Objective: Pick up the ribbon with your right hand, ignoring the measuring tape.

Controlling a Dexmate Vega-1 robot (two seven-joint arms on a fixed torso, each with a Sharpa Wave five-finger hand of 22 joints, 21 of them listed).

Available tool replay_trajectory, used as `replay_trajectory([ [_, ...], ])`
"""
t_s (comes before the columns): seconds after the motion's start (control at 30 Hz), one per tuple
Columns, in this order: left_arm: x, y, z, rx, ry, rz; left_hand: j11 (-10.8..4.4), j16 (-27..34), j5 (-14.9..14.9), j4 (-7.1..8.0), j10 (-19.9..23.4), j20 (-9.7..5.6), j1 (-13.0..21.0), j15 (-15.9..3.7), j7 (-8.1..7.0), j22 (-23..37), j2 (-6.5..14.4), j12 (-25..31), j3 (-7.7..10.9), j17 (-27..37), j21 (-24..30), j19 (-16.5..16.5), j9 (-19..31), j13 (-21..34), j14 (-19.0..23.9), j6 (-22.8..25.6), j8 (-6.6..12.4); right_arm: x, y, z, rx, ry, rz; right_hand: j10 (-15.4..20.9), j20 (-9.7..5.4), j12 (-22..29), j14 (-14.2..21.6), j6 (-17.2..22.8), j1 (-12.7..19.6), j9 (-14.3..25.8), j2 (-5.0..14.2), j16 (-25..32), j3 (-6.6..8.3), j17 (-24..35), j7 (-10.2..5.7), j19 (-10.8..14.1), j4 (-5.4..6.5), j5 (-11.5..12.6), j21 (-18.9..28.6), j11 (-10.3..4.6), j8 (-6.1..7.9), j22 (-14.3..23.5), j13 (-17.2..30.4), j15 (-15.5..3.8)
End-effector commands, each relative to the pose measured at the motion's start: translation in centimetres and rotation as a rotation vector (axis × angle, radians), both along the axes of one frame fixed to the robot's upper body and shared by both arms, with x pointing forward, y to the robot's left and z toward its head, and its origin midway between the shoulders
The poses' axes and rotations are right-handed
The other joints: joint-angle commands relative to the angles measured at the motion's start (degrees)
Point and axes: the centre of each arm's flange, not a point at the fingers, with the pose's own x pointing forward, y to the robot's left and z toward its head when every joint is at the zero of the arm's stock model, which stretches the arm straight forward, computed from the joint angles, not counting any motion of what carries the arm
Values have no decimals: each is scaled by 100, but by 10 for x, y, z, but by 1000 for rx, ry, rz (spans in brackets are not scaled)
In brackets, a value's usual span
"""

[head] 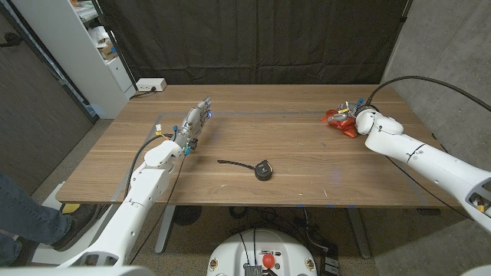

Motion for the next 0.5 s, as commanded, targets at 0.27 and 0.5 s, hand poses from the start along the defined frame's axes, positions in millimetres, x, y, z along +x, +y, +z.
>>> replay_trajectory([
  [0.27, -4, -1, -4, 6, 3, 8, -26, 34, -23, -21, -57, 43, -1, 27, 2, 8, 40, -11, 1, 12, -20, -930, 19, 11, -415, 47, 7, 9, -9, -11, 29, 6, -23, 178, -38, 73, 272, 222, 223, 10, 138, 134, 105, 20, -56, 351, -16, 61, 99, -16, 74, 32, 16, -118],
  [0.5, -5, 1, -8, 0, 8, 8, -35, 35, -24, -22, -57, 64, -3, 26, 1, 8, 43, -11, 0, 12, -33, -932, 19, 12, -411, 61, 9, 8, -8, -11, 31, -24, -19, 787, -144, 213, 1148, 722, 556, 19, 300, 398, 173, 41, -91, 1730, -32, -55, 465, 2, 141, 42, 27, -359],
])
